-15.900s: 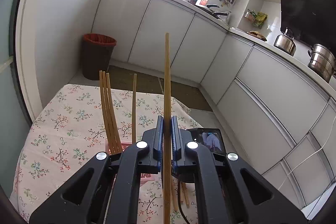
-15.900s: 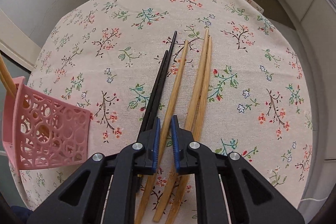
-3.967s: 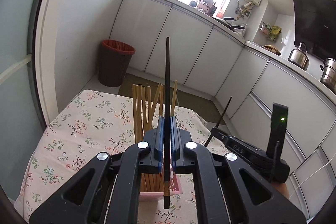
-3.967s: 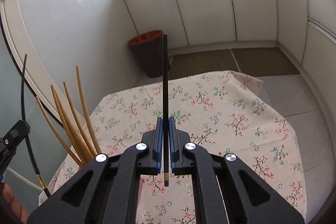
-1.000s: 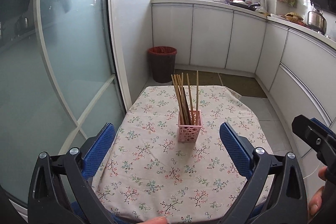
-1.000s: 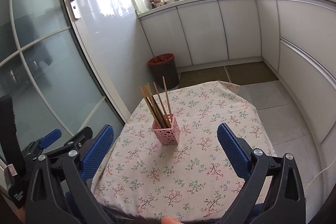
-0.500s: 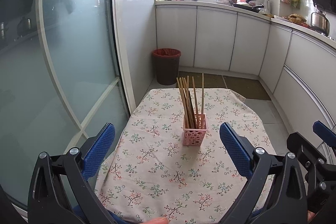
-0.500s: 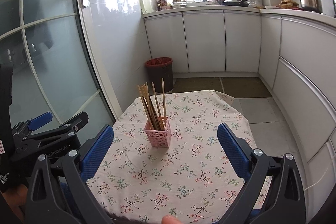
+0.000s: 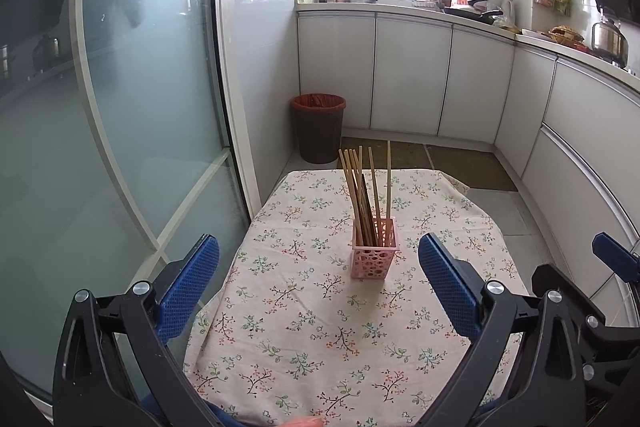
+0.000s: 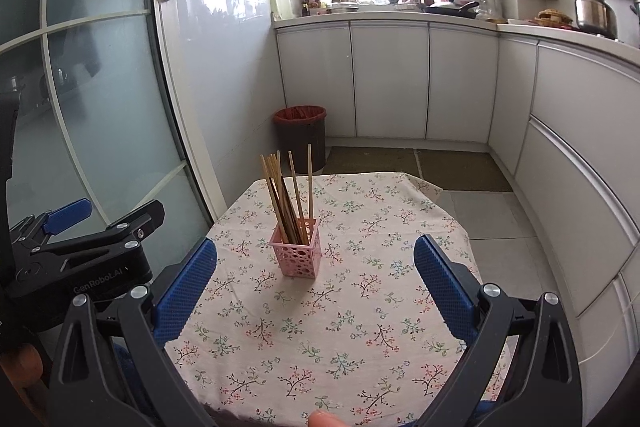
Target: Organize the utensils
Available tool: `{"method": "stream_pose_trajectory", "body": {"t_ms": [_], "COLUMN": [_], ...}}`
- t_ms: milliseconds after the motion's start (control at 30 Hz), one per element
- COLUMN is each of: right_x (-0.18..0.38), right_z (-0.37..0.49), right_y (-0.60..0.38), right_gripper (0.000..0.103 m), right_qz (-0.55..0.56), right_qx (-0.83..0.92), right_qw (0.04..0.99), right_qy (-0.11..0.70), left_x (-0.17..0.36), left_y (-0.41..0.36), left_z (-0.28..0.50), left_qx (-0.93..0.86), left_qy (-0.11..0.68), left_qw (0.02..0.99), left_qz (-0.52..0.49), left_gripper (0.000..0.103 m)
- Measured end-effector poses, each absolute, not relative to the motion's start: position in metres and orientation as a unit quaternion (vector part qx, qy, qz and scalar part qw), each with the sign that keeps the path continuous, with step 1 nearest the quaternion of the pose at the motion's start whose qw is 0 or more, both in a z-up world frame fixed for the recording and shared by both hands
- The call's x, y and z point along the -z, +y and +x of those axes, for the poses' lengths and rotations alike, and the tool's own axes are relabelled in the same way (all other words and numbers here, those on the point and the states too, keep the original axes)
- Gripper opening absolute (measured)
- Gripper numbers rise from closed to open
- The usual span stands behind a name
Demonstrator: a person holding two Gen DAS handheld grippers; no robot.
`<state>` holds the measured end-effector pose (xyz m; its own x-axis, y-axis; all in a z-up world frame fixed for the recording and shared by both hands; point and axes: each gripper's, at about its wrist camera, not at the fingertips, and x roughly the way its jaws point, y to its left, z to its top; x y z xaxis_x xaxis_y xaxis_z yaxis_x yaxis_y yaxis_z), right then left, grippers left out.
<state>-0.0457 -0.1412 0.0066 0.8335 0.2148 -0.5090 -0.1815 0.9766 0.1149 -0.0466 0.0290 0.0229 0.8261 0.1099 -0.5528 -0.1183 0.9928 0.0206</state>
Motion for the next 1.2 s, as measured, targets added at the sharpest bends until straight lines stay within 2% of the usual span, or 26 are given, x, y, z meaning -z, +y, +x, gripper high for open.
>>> {"method": "stream_pose_trajectory", "body": {"t_ms": [1200], "right_x": [-0.0046], "right_z": [-0.0425], "right_y": [-0.1454], "right_gripper": [0.096], "right_qz": [0.03], "right_qx": [-0.09], "right_qw": [0.957], "right_qy": [0.275], "left_x": [-0.0204], "left_y": [0.0283], "left_z": [-0.0409], "left_qx": [-0.037], "left_qy": [0.297], "left_qw": [0.954], "left_qz": [-0.017], "left_gripper": [0.096]}}
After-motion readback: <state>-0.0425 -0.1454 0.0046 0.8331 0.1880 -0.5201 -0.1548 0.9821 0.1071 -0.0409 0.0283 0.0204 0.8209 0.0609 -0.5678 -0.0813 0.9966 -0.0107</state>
